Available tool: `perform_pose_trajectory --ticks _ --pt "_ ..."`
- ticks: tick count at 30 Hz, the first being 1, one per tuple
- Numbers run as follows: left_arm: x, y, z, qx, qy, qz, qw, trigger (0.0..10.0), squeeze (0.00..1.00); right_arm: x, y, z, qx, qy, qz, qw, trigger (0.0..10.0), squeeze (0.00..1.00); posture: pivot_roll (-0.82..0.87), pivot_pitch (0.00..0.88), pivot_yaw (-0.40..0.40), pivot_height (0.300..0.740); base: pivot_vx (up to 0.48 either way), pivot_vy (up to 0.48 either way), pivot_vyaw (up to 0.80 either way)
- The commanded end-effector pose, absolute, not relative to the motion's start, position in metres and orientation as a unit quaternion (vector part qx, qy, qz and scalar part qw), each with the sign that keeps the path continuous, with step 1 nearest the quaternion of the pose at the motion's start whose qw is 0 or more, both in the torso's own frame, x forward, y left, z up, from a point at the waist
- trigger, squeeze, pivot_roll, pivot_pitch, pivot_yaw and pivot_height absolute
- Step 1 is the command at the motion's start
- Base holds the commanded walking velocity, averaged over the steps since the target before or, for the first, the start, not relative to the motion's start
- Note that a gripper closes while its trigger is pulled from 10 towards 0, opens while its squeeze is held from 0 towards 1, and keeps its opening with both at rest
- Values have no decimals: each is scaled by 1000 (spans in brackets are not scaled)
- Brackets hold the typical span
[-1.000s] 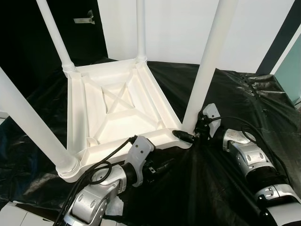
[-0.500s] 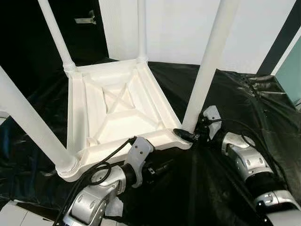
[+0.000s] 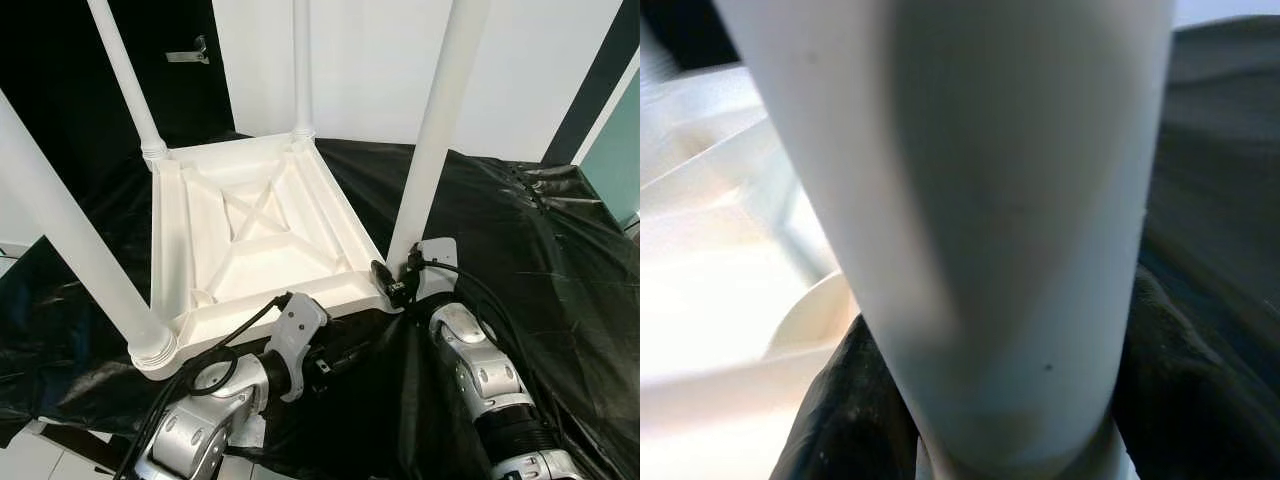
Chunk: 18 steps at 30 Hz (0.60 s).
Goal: Building children table
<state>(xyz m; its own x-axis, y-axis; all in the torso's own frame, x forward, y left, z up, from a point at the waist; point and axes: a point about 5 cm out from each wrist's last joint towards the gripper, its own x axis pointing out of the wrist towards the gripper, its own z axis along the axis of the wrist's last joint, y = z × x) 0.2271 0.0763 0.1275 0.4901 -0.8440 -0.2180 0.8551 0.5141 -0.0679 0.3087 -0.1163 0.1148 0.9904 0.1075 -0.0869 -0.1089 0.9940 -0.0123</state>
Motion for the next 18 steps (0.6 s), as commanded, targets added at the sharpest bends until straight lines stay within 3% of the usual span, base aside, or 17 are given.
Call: perform_pose_trajectory --ticks 1,3,11,12,13,14,18 --pt "227 75 127 29 114 -505 855 10000 0 301 -124 94 -16 97 -8 995 10000 0 -3 0 -37 740 0 0 0" --pt "226 75 127 29 114 -507 854 10000 0 297 -113 95 -1 96 -3 995 10000 0 -5 0 -39 740 0 0 0" --pt "226 73 127 29 115 -508 853 10000 0 296 -112 99 3 92 -10 996 10000 0 2 0 -43 740 0 0 0" --pt "226 73 127 29 115 -508 853 10000 0 296 -112 101 1 87 -12 996 10000 702 2 0 -43 740 0 0 0" --pt "226 73 127 29 115 -509 853 10000 0 296 -113 102 0 84 -13 996 10000 702 2 0 -43 740 0 0 0" --pt "226 72 127 28 115 -509 853 10000 0 297 -113 103 0 80 -7 997 10000 1000 2 0 -42 740 0 0 0" --pt "226 72 127 28 114 -508 853 10000 0 296 -116 106 7 66 24 998 10000 1000 1 0 -41 740 0 0 0"
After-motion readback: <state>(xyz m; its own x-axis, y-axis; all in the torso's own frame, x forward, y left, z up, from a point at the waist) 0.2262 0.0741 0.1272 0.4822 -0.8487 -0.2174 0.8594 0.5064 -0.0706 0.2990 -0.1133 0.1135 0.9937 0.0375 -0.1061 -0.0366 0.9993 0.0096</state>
